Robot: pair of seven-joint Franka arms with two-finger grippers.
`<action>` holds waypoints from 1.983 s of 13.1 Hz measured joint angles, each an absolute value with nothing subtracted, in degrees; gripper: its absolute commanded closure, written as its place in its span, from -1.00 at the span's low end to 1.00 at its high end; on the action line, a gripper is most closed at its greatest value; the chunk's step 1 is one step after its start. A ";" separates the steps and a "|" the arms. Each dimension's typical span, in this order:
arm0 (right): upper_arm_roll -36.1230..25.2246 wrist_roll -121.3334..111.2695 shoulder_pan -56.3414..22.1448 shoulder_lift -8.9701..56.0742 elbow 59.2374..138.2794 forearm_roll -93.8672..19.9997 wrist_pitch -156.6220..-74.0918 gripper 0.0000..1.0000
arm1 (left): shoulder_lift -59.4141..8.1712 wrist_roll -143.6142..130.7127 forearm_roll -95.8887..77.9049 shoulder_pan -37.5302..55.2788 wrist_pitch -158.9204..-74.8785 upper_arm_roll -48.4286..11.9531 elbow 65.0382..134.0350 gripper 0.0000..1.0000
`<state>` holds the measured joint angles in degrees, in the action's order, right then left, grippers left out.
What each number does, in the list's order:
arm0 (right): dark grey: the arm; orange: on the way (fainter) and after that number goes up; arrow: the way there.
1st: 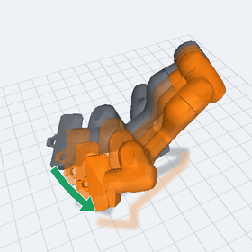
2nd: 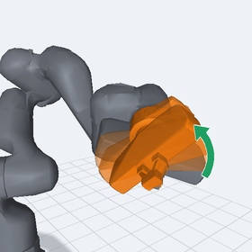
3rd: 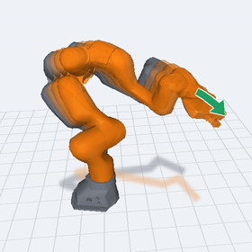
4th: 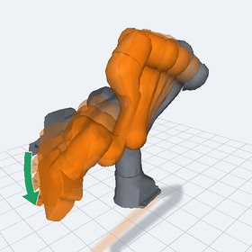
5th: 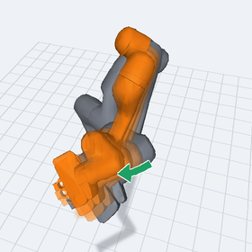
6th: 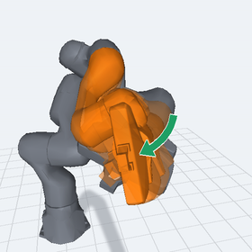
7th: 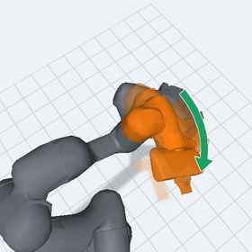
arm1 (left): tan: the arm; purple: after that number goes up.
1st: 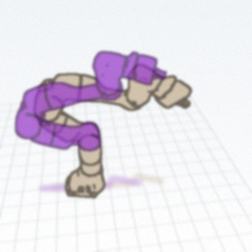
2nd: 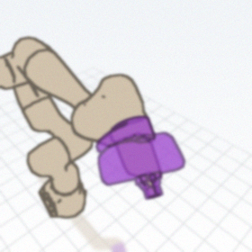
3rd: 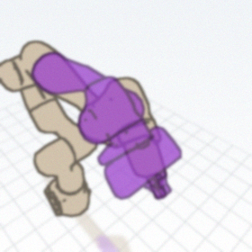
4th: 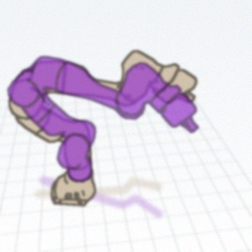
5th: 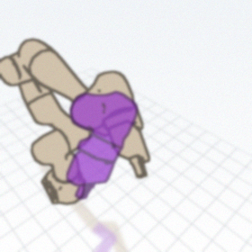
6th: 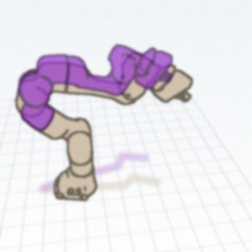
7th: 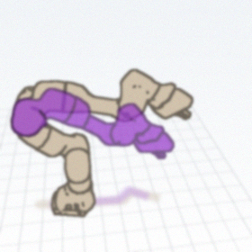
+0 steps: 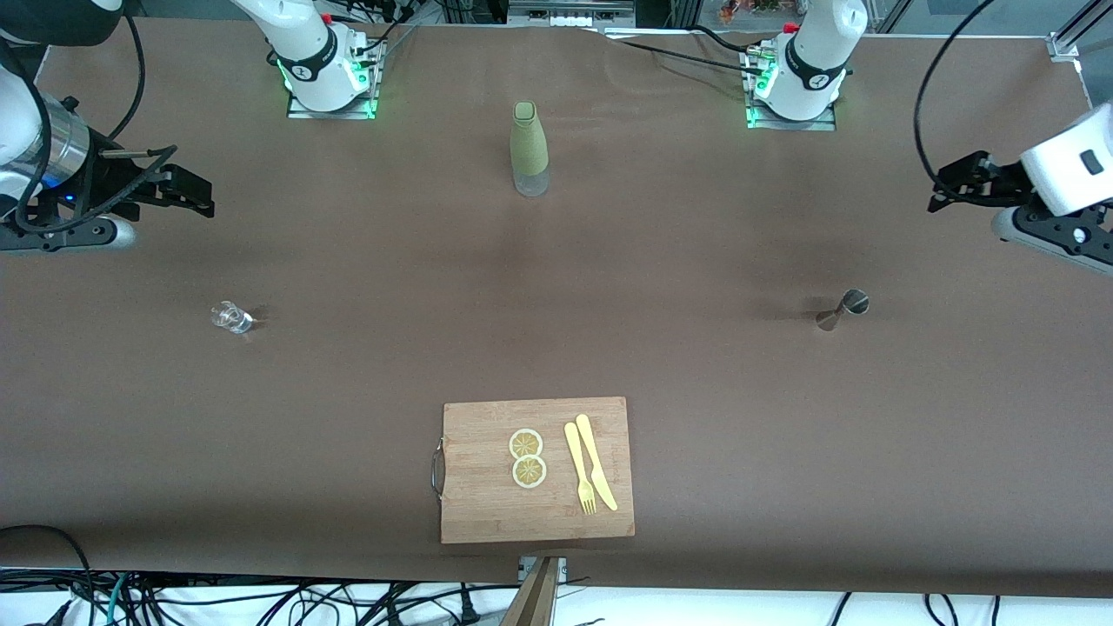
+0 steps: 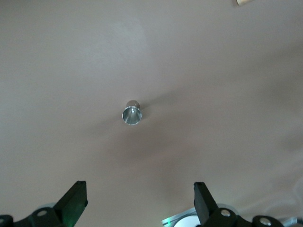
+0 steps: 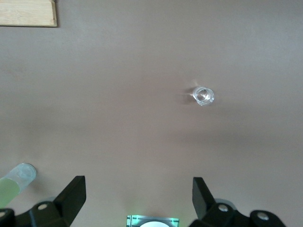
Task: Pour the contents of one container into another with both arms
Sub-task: 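Move the right gripper toward the glass while the left gripper approaches the jigger, then close the right gripper on the glass while the left gripper grasps the jigger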
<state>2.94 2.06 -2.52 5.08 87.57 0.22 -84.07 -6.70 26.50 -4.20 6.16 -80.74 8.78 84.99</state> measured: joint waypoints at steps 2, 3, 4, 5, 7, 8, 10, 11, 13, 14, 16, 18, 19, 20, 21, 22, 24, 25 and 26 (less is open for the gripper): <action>2.75 -1.30 -1.11 5.57 87.58 0.21 -82.66 -1.00 | -7.28 35.91 -8.22 6.00 -80.76 13.40 87.21 -1.00; 2.46 -4.97 -0.31 6.10 87.58 0.19 -81.91 -1.00 | -7.54 40.04 -9.91 5.92 -80.79 15.13 88.10 -1.00; 2.02 -9.82 0.53 6.82 87.60 -0.02 -81.45 -1.00 | -7.71 43.74 -11.37 5.88 -80.80 16.47 88.91 -1.00; 1.33 -15.73 1.62 7.69 87.62 -0.61 -80.91 -1.00 | -7.95 47.02 -12.98 5.86 -80.80 17.73 89.63 -1.00; -0.03 -29.75 5.32 9.99 87.72 -3.15 -80.06 -1.00 | -8.92 54.86 -18.02 5.86 -80.80 21.32 91.60 -1.00; -0.43 -37.34 7.98 11.43 87.73 -4.56 -79.96 -1.00 | -9.86 60.23 -21.20 5.81 -80.82 23.65 92.84 -1.00; -0.80 -52.35 13.51 14.93 87.79 -7.03 -79.93 -1.00 | -12.78 71.63 -27.48 5.09 -80.87 27.39 95.10 -1.00; -0.88 -59.54 16.01 16.92 87.82 -8.82 -79.94 -1.00 | -14.57 76.89 -30.38 3.83 -80.90 28.08 96.21 -1.00; -0.92 -70.93 19.75 21.35 87.90 -12.25 -79.97 -1.00 | -18.63 87.91 -36.80 0.21 -80.95 28.35 99.32 -1.00; -0.93 -74.53 20.95 23.61 87.88 -14.18 -80.01 -1.00 | -21.07 94.32 -40.30 -1.58 -81.03 28.37 100.94 -1.00; -0.93 -82.34 22.46 27.33 87.82 -17.38 -81.42 -1.00 | -27.11 106.37 -46.61 -4.56 -81.33 28.37 102.64 -1.00; -0.92 -92.43 23.90 30.44 87.80 -21.18 -84.41 -1.00 | -33.11 116.35 -51.43 -7.04 -81.38 28.34 103.06 -1.00; -0.92 -97.80 24.96 32.06 87.78 -23.04 -85.81 -1.00 | -35.52 121.09 -53.71 -8.17 -81.38 28.35 103.32 -1.00; -0.93 -103.24 26.23 33.71 87.77 -24.97 -86.84 -1.00 | -37.47 125.59 -55.82 -9.24 -81.33 28.34 103.65 -1.00; -0.94 -109.41 27.78 35.60 87.74 -27.64 -87.45 -1.00 | -39.21 130.35 -57.95 -10.25 -81.04 28.32 104.02 -1.00; -0.95 -115.11 29.25 37.42 87.72 -30.72 -87.74 -1.00 | -40.65 134.94 -60.26 -10.96 -80.53 28.30 104.30 -1.00; -0.95 -124.29 31.12 40.47 87.61 -35.71 -88.52 -1.00 | -42.99 142.35 -65.18 -11.30 -79.50 28.09 104.81 -1.00; -0.94 -127.62 31.44 41.66 87.58 -37.42 -89.10 -1.00 | -44.30 145.34 -67.81 -11.29 -78.66 27.85 104.93 -1.00; -0.93 -130.28 31.53 42.82 87.55 -38.80 -89.72 -1.00 | -45.87 148.37 -70.24 -11.31 -77.75 27.47 105.01 -1.00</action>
<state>-0.93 -130.28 31.53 42.82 87.55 -38.80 -89.72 -45.87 148.37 -70.24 -11.31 -77.75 27.47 105.01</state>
